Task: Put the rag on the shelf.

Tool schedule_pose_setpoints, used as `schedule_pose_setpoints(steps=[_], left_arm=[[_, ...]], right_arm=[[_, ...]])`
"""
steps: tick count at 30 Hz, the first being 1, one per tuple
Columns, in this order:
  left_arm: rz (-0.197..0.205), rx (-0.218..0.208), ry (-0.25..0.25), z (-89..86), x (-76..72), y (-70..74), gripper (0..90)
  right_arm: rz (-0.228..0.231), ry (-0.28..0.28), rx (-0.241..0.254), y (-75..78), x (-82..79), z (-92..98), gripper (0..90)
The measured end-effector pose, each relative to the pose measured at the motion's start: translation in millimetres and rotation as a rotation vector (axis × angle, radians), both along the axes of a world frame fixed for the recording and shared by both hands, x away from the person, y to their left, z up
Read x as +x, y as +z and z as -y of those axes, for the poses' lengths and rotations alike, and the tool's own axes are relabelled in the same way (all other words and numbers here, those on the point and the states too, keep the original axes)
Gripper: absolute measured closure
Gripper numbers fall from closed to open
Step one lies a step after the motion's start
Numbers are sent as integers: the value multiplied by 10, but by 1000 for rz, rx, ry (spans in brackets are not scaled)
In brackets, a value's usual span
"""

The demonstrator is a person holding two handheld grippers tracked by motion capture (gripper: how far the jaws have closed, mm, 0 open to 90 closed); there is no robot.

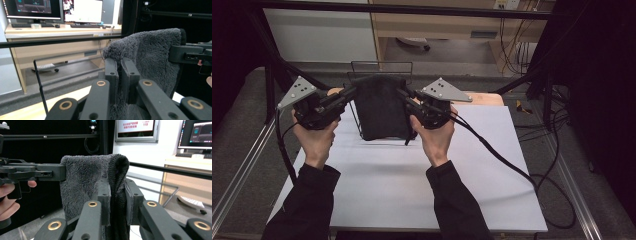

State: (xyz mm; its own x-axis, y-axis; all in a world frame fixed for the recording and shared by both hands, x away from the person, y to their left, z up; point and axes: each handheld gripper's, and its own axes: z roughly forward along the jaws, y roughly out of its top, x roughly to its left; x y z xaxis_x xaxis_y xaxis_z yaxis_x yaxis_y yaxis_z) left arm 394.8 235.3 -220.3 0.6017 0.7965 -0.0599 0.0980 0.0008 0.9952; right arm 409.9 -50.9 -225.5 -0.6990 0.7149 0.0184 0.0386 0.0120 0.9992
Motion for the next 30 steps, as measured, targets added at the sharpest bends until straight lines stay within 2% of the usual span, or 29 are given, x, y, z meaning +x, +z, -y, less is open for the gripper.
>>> schedule_pose_setpoints(steps=[20,30], left_arm=[[84,-22,18,22,153,481,839],[95,-38,34,3,256,621,839]], right_arm=[[74,-28,33,483,138,-72,779],[87,-29,36,637,236,-108,779]])
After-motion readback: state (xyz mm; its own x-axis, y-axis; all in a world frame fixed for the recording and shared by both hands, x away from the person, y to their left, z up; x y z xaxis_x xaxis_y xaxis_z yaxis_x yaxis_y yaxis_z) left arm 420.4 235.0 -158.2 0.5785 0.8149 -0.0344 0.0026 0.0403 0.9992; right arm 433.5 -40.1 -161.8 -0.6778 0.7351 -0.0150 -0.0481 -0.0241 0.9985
